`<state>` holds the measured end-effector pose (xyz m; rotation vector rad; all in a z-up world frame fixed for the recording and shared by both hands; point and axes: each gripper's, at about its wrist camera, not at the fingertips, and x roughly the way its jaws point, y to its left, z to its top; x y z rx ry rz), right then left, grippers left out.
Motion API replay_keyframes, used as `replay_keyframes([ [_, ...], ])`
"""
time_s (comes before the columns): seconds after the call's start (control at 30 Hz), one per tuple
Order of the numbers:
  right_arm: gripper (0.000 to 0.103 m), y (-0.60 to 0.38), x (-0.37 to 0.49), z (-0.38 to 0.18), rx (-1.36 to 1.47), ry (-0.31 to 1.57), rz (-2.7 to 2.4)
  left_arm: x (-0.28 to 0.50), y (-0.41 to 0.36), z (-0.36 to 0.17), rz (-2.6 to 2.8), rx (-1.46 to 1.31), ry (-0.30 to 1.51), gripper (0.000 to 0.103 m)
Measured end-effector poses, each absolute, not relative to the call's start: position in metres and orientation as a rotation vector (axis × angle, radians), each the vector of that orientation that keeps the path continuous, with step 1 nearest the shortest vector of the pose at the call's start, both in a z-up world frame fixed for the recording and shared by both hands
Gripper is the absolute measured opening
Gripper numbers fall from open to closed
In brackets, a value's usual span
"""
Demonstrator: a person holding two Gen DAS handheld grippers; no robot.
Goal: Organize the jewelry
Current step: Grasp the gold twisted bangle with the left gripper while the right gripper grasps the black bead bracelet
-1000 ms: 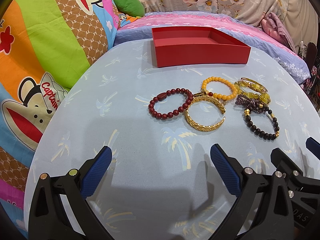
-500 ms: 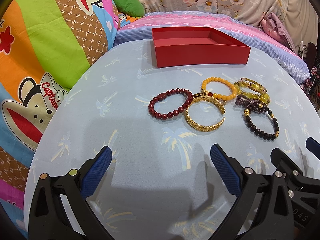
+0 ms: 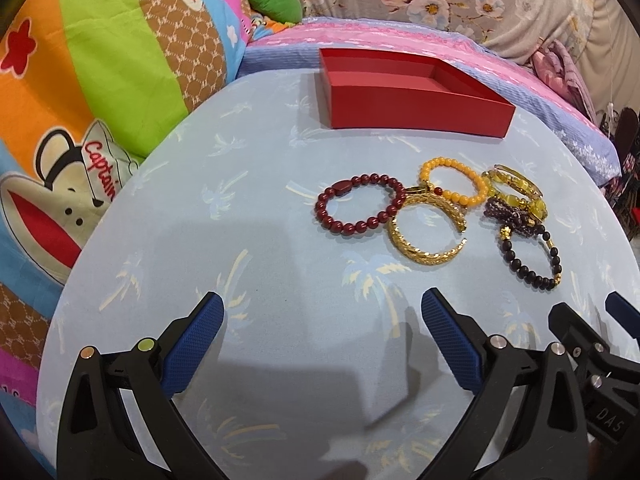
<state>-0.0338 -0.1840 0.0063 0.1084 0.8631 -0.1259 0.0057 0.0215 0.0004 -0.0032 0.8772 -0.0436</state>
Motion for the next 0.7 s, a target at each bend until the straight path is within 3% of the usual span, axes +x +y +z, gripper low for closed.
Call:
replay_keyframes([
  [0.43,0.097,-0.194,-0.017,0.009,0.131,0.859,-0.156,0.025,0.015,0.004,-0.1,-0.012,0.887,0.094],
  [0.6,0.097,-0.196,-0.013,0.01,0.125,0.855,-0.158,0.036,0.002,0.002,-0.12,-0.016,0.896,0.084],
  [0.67,0.096,-0.197,-0.01,0.01,0.13,0.855,-0.159,0.041,-0.001,0.0,-0.133,-0.025,0.909,0.072],
  [0.7,0.096,-0.198,-0.009,0.009,0.132,0.854,-0.158,0.043,-0.003,-0.001,-0.148,-0.034,0.914,0.071],
])
